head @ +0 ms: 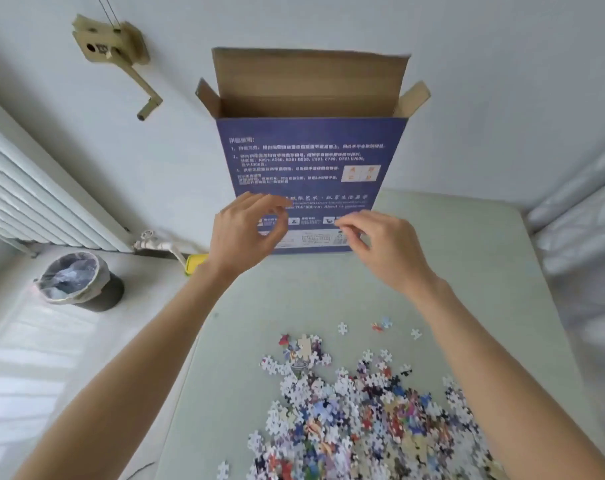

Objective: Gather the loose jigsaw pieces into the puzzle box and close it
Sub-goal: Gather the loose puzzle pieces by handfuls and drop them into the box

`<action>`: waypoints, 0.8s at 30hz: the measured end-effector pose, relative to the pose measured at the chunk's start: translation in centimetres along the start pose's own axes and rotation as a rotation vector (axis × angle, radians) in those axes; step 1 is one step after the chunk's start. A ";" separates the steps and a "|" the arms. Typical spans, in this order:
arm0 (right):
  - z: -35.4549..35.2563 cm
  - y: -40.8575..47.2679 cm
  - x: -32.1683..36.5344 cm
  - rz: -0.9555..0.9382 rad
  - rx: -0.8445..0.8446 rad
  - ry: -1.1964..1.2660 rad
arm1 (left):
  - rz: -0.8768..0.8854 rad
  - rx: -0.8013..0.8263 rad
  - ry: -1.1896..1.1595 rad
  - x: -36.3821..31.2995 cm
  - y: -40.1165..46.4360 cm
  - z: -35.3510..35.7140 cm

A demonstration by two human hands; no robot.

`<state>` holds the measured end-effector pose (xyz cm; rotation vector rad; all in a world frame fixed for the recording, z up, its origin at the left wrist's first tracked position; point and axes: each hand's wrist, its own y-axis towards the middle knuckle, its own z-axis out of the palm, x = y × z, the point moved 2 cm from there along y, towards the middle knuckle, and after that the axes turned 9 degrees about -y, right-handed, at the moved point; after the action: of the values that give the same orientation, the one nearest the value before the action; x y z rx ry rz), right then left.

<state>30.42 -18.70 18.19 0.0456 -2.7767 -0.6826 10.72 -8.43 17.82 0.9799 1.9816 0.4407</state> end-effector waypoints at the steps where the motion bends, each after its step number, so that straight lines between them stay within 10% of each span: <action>1: 1.2 -2.3 -0.5 0.059 0.068 0.015 | -0.078 0.064 -0.022 0.3 -2.1 0.8; 10: 9.1 -22.0 -3.8 0.508 0.803 -0.101 | -0.718 0.893 0.157 2.1 -20.1 9.1; 14: 10.1 -26.3 -2.9 0.784 0.957 -0.083 | -0.829 0.960 0.163 0.9 -23.5 10.2; 24: 13.1 -25.5 3.1 0.551 0.907 -0.155 | -0.738 1.049 0.117 -3.6 -26.7 13.0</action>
<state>22.89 -35.78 -3.82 -0.5766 -2.7791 0.7305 9.95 -28.70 -4.09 0.6857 2.5009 -1.0613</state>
